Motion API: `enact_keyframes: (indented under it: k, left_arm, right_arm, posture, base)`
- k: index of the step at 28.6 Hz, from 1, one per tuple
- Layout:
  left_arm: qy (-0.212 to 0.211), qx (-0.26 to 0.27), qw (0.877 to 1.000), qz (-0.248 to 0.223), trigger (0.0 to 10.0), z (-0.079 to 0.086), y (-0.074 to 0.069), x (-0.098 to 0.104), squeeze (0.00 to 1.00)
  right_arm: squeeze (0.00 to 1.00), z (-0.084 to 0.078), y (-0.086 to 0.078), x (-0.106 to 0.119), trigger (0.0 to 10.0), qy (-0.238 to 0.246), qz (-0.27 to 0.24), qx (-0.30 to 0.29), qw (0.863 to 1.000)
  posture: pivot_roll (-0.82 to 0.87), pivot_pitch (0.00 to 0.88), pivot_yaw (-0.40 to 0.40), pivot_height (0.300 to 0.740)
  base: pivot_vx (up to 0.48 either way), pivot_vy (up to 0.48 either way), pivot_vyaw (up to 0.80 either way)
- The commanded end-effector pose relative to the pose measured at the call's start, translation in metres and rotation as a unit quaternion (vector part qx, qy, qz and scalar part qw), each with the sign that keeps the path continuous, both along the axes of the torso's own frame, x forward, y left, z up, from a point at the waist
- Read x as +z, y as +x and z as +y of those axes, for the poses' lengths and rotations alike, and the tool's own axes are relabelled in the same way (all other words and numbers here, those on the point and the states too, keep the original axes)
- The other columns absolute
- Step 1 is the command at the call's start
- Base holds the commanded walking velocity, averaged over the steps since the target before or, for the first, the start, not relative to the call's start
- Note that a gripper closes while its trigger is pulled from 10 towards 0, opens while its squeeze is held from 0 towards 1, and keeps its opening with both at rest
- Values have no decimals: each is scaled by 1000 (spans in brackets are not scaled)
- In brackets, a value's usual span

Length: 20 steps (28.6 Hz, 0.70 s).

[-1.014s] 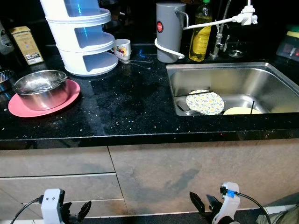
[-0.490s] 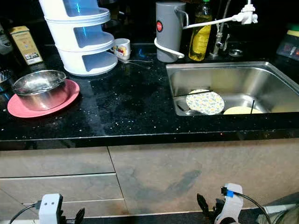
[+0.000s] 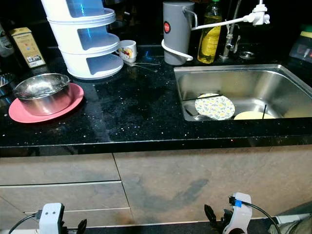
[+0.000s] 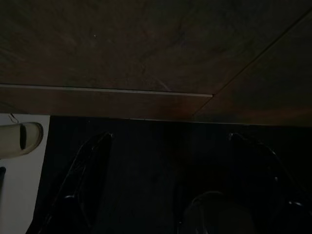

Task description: Kitchen organization

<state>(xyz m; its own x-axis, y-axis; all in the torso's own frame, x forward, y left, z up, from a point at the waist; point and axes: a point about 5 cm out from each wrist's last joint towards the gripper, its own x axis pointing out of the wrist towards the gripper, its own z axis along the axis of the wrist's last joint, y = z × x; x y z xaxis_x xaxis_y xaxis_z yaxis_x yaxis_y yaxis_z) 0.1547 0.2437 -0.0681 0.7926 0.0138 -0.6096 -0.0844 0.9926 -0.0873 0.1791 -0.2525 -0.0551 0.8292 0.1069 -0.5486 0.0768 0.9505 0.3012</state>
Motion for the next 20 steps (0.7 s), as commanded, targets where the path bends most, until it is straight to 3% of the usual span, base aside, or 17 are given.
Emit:
enact_keyframes:
  k: [1, 20]
  left_arm:
    - [5, -3, 1000, 10, 10000, 3, -1, -1, 0]
    - [4, -3, 1000, 6, 10000, 1, 2, 0, 0]
  right_arm:
    - [0, 2, 1, -1, 10000, 0, 3, 2, 1000]
    - [0, 1, 3, 0, 10000, -2, 5, 6, 1000]
  posture:
    - [75, 0, -4, 740]
    - [69, 0, -14, 740]
  base:
    - [0, 0, 0]
    - [0, 0, 0]
